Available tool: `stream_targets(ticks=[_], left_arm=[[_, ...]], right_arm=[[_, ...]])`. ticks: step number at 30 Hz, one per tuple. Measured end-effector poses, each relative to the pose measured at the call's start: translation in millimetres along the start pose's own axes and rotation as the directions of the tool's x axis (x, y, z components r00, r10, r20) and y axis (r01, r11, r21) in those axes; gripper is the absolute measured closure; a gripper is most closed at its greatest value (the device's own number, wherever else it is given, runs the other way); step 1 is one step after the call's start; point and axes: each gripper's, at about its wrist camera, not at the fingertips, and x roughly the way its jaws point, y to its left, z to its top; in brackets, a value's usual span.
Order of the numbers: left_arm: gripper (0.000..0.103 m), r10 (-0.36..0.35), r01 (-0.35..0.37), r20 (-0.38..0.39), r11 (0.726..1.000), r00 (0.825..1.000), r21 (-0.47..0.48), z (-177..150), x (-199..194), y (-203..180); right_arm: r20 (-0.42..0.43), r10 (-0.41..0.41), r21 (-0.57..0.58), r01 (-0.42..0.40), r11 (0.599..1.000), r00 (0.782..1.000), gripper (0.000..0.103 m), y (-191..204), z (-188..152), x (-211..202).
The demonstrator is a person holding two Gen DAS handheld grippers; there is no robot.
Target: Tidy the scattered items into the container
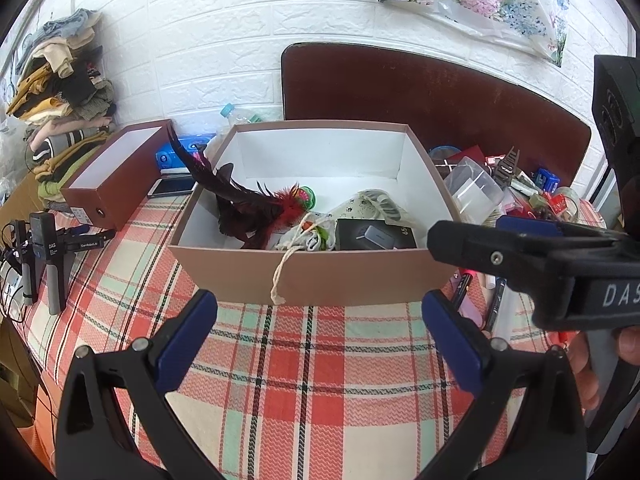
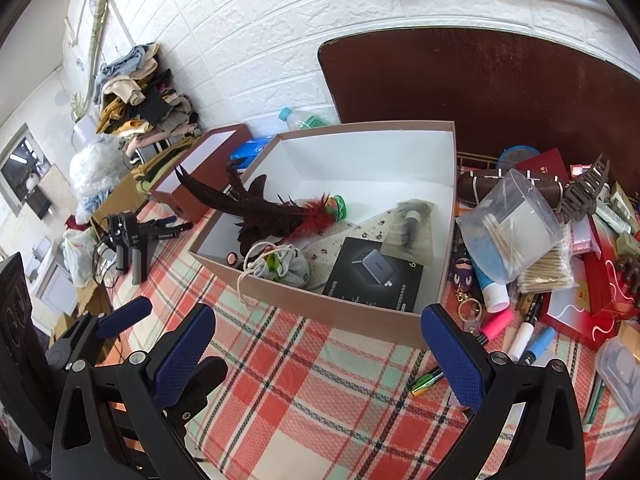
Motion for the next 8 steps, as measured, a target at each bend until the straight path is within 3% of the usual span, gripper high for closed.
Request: stream_targets(ticks=[8], left_arm=[[0.001, -0.004, 0.004, 0.023, 1.000, 1.000, -0.006, 1.6, -2.2, 1.7]], right_arm=[[-0.001, -0.002, -0.002, 0.002, 1.000, 1.000, 0.000, -0.5, -3.3, 1.8]])
